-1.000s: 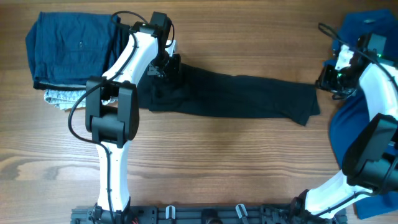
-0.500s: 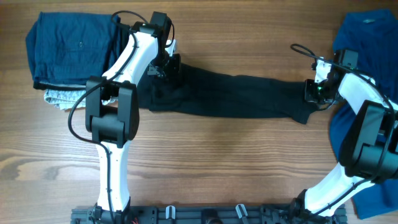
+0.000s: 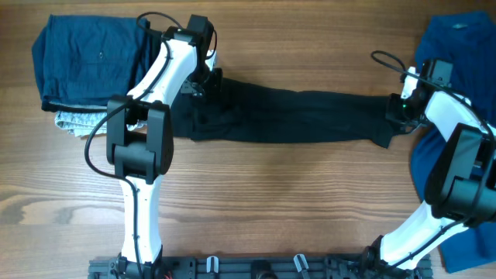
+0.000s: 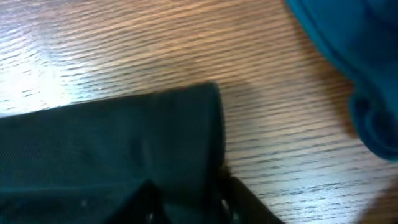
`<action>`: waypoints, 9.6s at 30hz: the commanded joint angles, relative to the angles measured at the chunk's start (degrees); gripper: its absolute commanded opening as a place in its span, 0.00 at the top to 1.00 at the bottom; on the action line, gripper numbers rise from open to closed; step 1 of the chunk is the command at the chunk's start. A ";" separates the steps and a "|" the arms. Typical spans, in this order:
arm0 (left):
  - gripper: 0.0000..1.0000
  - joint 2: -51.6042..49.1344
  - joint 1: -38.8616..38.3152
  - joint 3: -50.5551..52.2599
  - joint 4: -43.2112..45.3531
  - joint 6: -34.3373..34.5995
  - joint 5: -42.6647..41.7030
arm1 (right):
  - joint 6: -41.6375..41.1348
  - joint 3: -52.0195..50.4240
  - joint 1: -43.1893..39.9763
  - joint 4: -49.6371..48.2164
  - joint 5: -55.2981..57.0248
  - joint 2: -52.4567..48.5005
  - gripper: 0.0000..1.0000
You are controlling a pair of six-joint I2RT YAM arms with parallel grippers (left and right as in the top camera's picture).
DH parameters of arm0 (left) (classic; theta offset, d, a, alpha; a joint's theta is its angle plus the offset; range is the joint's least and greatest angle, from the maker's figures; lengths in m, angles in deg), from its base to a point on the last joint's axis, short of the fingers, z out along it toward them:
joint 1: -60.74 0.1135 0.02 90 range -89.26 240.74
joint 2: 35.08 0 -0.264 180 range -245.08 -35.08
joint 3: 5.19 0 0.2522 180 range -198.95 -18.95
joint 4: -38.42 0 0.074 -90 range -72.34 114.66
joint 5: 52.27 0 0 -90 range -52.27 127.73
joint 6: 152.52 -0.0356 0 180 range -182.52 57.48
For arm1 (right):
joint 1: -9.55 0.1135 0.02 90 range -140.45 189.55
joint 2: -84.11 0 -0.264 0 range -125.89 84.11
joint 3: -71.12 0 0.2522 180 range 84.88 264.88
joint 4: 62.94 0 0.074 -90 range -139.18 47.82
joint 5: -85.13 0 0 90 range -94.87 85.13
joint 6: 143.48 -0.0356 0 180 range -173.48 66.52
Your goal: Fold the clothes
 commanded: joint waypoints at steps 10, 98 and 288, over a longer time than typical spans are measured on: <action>0.85 3.10 -10.01 -6.29 -3.02 0.15 -7.85 | -5.46 -0.20 -0.55 2.16 -5.51 -3.15 0.32; 0.74 15.54 -6.54 4.94 1.64 9.62 10.54 | -6.47 5.33 2.23 17.97 -0.02 11.54 0.32; 0.29 18.49 9.86 4.94 -7.43 9.57 8.04 | -12.66 18.40 25.14 21.05 -12.46 8.59 0.96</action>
